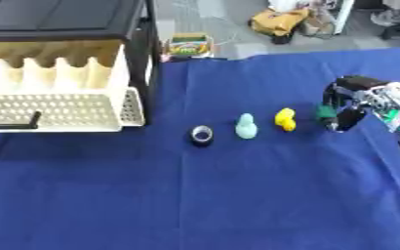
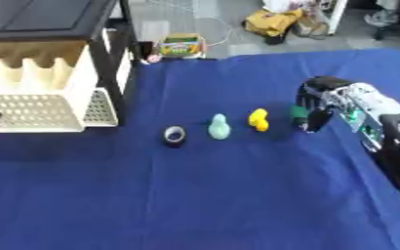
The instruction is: Pick up objects from table and place into drawer.
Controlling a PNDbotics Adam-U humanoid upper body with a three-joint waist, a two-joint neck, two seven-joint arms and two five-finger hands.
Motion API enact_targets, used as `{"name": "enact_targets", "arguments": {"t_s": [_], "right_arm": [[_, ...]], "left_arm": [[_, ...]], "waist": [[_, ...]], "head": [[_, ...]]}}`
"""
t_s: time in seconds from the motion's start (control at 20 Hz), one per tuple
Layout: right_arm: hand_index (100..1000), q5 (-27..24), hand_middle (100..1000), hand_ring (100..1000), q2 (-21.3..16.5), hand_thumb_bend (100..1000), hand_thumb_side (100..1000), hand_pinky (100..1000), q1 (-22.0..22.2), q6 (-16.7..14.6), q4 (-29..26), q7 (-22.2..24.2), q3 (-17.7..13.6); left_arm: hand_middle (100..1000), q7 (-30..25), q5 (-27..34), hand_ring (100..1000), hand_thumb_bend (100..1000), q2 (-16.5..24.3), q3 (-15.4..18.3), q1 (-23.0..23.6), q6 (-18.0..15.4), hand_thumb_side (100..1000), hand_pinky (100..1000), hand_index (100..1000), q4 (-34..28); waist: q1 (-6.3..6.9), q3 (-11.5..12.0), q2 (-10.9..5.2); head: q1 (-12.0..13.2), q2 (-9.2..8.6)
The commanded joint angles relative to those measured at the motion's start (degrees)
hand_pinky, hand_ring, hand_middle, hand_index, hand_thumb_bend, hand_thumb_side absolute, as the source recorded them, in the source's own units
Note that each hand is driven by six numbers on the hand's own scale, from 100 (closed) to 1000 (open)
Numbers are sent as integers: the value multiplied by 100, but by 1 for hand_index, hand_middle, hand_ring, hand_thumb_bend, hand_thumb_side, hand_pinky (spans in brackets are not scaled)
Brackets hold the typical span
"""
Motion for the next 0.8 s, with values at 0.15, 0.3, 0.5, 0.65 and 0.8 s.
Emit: {"name": "enact_targets", "arguments": {"t_s": [0.15, 0.3, 0.5, 0.65, 0.8], "right_arm": [[583, -99, 500, 626, -104, 200, 143, 510, -98, 81, -58, -34, -81], [543, -119, 476, 598, -112, 138, 146, 477, -107, 117, -81, -66, -91], [533, -193, 467, 605, -149, 100, 135, 463, -159, 262, -224, -194, -142], [522, -252, 456, 603, -183, 100, 128, 452, -215, 365, -360, -245, -155], [510, -354, 443, 592, -237, 100, 115, 436, -276, 469, -544, -265, -163]], "left_arm": [[106, -8, 13, 100, 154, 63, 88, -21, -12, 1000, 164, 734, -69], [106, -8, 13, 100, 155, 63, 91, -17, -10, 1000, 163, 733, -69], [105, 1, 25, 100, 157, 71, 102, -23, -18, 1000, 160, 732, -69], [104, 4, 40, 100, 159, 75, 104, -28, -16, 1000, 156, 731, -69], [104, 5, 50, 100, 159, 82, 106, -34, -5, 1000, 155, 730, -69]], "waist": [[-19, 8, -95], [-24, 7, -97], [-50, 8, -106], [-77, 2, -118], [-109, -5, -135]], "head": [[-7, -69], [-2, -67], [14, -69], [26, -70], [47, -67]]}}
